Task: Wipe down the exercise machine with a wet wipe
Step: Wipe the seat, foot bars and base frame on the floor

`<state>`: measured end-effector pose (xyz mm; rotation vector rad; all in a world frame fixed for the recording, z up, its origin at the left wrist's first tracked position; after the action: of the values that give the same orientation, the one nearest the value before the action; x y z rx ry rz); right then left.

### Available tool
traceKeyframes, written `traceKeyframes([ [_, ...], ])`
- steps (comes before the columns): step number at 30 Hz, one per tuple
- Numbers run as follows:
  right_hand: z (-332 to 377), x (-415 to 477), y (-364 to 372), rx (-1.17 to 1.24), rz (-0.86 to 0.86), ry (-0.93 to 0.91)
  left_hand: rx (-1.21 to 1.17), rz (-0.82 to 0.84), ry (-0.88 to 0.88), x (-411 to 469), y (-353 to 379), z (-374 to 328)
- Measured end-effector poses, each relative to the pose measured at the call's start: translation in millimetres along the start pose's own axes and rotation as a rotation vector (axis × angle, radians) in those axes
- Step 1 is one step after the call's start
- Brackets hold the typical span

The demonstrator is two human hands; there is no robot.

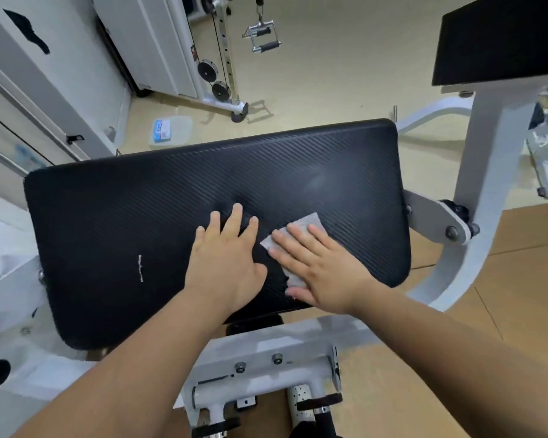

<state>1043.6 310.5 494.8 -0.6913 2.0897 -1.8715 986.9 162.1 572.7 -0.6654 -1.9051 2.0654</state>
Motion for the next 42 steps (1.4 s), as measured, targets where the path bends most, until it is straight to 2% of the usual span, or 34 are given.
traceKeyframes([
  [1, -23.6, -12.4, -0.1, -0.012, -0.012, 0.053, 0.032, 0.024, -0.005, 0.6, 3.7, -1.8],
  [2, -53.3, -23.2, -2.9, 0.01, -0.018, 0.19, 0.052, 0.039, -0.01, 0.9, 6.1, -2.3],
  [4, -108.8, -44.8, -6.7, 0.094, -0.004, 0.553, 0.042, 0.066, -0.033, 0.4, 8.5, -1.0],
  [6, -118.0, -57.1, -7.0, 0.142, -0.015, 0.8, 0.013, 0.082, -0.059, 0.0, 9.6, -1.6],
  [7, -105.7, -58.0, -4.6, 0.149, -0.042, 0.852, 0.005, 0.08, -0.071, -0.3, 10.0, -2.7],
  [9, -59.4, -57.1, 5.4, 0.155, -0.036, 0.802, -0.009, 0.072, -0.097, -1.0, 10.8, -5.8],
  [12, 14.6, -76.6, 26.9, 0.132, 0.027, 0.415, -0.03, 0.067, -0.126, -3.1, 13.7, -9.4],
  [14, 7.7, -98.3, 32.0, 0.092, 0.023, 0.259, -0.036, 0.064, -0.127, -4.5, 15.0, -10.1],
  [15, -9.7, -105.6, 31.8, 0.078, 0.017, 0.288, -0.039, 0.064, -0.126, -5.1, 15.9, -9.7],
  [18, -74.2, -99.2, 16.7, 0.124, -0.026, 0.6, -0.079, 0.066, -0.127, -6.7, 17.2, -7.5],
  [20, -101.9, -67.9, -0.4, 0.166, -0.055, 0.738, -0.126, 0.071, -0.131, -7.2, 18.3, -6.6],
  [25, -151.4, 23.1, -39.5, 0.191, -0.134, 0.876, -0.215, 0.07, -0.138, -6.6, 17.0, -0.6],
  [27, -136.5, 47.1, -44.4, 0.18, -0.14, 0.783, -0.242, 0.063, -0.16, -6.8, 15.4, 1.5],
  [28, -114.2, 56.7, -43.7, 0.165, -0.132, 0.628, -0.243, 0.057, -0.168, -7.0, 15.0, 1.5],
  [30, -53.3, 54.2, -31.4, 0.092, -0.074, 0.18, -0.229, 0.048, -0.181, -8.0, 14.5, 0.3],
  [31, -38.8, 42.9, -23.4, 0.044, -0.032, 0.009, -0.211, 0.048, -0.183, -9.5, 14.8, -0.1],
  [32, -42.1, 33.3, -19.0, -0.003, -0.023, -0.08, -0.181, 0.047, -0.179, -11.6, 15.4, -0.6],
  [33, -59.3, 27.9, -21.0, -0.023, -0.05, -0.056, -0.138, 0.036, -0.171, -14.7, 16.4, -0.4],
  [34, -85.8, 25.3, -25.9, -0.018, -0.09, 0.063, -0.094, 0.017, -0.166, -19.2, 17.7, 1.0],
  [37, -169.9, 8.0, -37.0, 0.183, -0.109, 0.688, -0.047, -0.005, -0.211, -45.2, 27.8, 11.9],
  [39, -179.9, -7.7, -37.2, 0.381, -0.174, 0.983, -0.05, 0.005, -0.25, -71.7, 38.9, 19.4],
  [40, -168.9, -10.1, -36.9, 0.397, -0.201, 1.043, -0.055, 0.004, -0.264, -85.8, 44.2, 22.9],
  [42, -127.2, -5.2, -34.0, 0.279, -0.22, 0.962, -0.071, -0.009, -0.283, -112.1, 55.7, 29.3],
])
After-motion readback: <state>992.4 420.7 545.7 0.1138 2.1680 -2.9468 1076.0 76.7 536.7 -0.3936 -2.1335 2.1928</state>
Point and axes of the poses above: each hand's wrist, its own x-axis towards the middle knuckle, its own y-axis out of the palm, z = x × y, the point moved 7 cm from there along x, towards the middle knuckle, and after that the axes turned 4 degrees about -z, right-handed, at the moved point
